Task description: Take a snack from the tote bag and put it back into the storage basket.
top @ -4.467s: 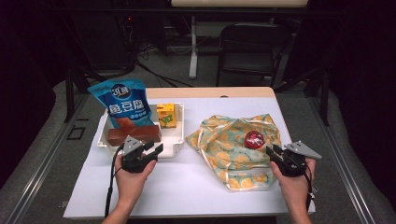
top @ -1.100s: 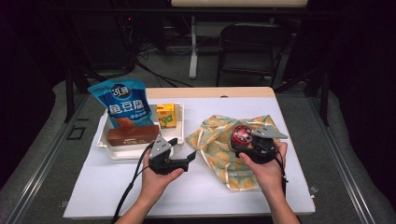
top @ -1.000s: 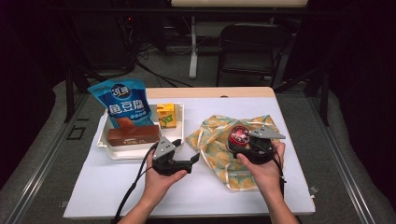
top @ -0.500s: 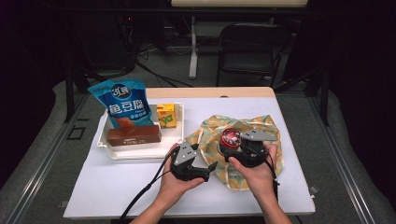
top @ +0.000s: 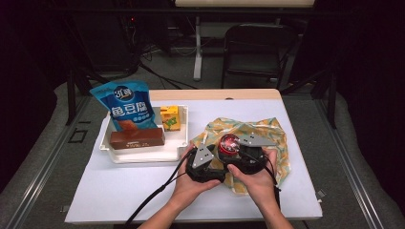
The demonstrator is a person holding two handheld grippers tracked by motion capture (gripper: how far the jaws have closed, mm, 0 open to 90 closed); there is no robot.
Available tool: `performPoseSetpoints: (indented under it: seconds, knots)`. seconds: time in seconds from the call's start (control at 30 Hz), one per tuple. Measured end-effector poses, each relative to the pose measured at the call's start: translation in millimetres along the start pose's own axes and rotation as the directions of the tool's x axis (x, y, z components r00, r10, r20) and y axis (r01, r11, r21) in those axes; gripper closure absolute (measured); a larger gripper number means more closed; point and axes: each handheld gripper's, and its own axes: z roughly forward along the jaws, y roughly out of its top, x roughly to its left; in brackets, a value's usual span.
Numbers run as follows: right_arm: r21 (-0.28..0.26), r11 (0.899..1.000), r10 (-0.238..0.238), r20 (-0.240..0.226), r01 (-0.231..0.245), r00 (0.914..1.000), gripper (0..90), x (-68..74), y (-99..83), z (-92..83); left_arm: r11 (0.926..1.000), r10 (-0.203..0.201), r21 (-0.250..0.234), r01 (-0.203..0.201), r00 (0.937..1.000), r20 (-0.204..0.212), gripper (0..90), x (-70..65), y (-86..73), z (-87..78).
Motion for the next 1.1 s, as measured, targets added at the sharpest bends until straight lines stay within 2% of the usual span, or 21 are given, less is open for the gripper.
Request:
performPoseSetpoints:
  seconds: [0.13, 0.2, 0.23, 0.4, 0.43, 0.47, 0.6, 0.63, 0.77, 0.8, 0.87, 0.9, 0.93, 0.97, 1.03, 1.07, 1.1]
  knots:
    - [0.011, 1.000, -0.008, -0.010, 0.008, 0.9999, 25.2, 1.7, -0.5, 1.0, 1.0000, 0.006, 0.007, -0.006, 1.0000, 0.006, 15.5, 0.5, 1.2, 3.6]
    - [0.013, 1.000, -0.008, -0.014, 0.009, 0.9999, 25.2, 3.0, -1.2, 2.3, 1.0000, 0.007, -0.003, -0.007, 0.9998, -0.019, 16.1, -0.6, 2.0, 5.5]
    - [0.017, 1.000, -0.009, -0.016, 0.009, 0.9998, 25.2, 3.8, -1.3, 2.6, 0.9999, 0.010, -0.001, -0.010, 0.9999, 0.004, 16.5, 0.5, 2.6, 5.9]
    - [0.025, 1.000, -0.015, -0.023, 0.015, 0.9996, 25.2, 5.5, -1.3, 3.3, 0.9998, 0.019, -0.011, -0.019, 0.9998, 0.008, 19.3, 0.1, 4.4, 9.0]
    - [0.024, 1.000, -0.014, -0.022, 0.015, 0.9997, 25.2, 5.7, -1.4, 3.4, 0.9997, 0.018, -0.015, -0.018, 0.9997, -0.014, 19.9, -0.5, 4.6, 9.2]
    - [0.022, 1.000, -0.013, -0.025, 0.013, 0.9996, 25.2, 5.5, -1.6, 3.8, 0.9997, 0.019, -0.014, -0.019, 0.9998, 0.010, 21.3, 1.3, 4.9, 8.7]
    - [0.027, 1.000, -0.009, -0.028, 0.010, 0.9996, 25.2, 4.8, -2.1, 3.8, 0.9991, 0.032, -0.026, -0.032, 0.9995, 0.003, 25.3, 1.1, 3.8, 8.8]
    - [0.027, 1.000, -0.009, -0.028, 0.010, 0.9996, 25.1, 4.8, -2.1, 3.9, 0.9993, 0.032, -0.022, -0.031, 0.9994, 0.012, 25.5, 2.0, 3.8, 8.3]
    - [0.015, 1.000, -0.005, -0.035, 0.005, 0.9994, 24.8, 4.8, -1.9, 4.3, 0.9996, 0.006, -0.029, -0.005, 0.9994, 0.033, 25.9, 4.7, 4.1, 7.1]
    - [0.011, 1.000, -0.002, -0.041, 0.003, 0.9992, 24.6, 4.3, -1.8, 3.9, 0.9996, 0.010, -0.028, -0.009, 0.9999, 0.011, 26.0, 4.3, 4.3, 6.3]
    - [-0.008, 1.000, 0.003, -0.060, -0.004, 0.9982, 22.9, 3.1, -1.3, 2.5, 0.9996, 0.000, -0.029, 0.000, 0.9997, 0.025, 26.1, 6.9, 4.1, 4.9]
    - [-0.014, 1.000, -0.003, -0.064, 0.002, 0.9979, 21.0, 2.6, -0.9, 1.9, 0.9996, -0.002, -0.027, 0.002, 1.0000, 0.001, 26.1, 7.2, 4.0, 4.3]
    - [-0.013, 1.000, -0.007, -0.068, 0.006, 0.9977, 19.1, 1.9, -0.6, 0.5, 0.9998, -0.006, -0.021, 0.006, 0.9999, 0.012, 26.1, 9.5, 4.0, 3.8]
    - [-0.018, 1.000, -0.007, -0.066, 0.006, 0.9978, 18.0, 1.1, -0.5, -0.5, 0.9997, -0.015, -0.017, 0.015, 0.9998, -0.014, 26.2, 10.6, 3.6, 3.6]
    - [-0.039, 0.999, 0.001, -0.080, -0.004, 0.9968, 16.5, -0.5, -0.2, -2.1, 0.9994, -0.033, -0.011, 0.033, 0.9995, -0.003, 26.2, 16.4, 2.5, 2.6]
    - [-0.045, 0.999, 0.003, -0.084, -0.007, 0.9964, 15.8, -1.5, 0.5, -3.6, 0.9992, -0.038, -0.016, 0.038, 0.9990, -0.023, 26.2, 17.8, 1.9, 1.9]
    - [-0.049, 0.999, -0.001, -0.085, -0.004, 0.9964, 15.4, -2.7, 1.5, -5.6, 0.9988, -0.046, -0.018, 0.045, 0.9987, -0.024, 26.2, 19.8, 1.5, 0.9]
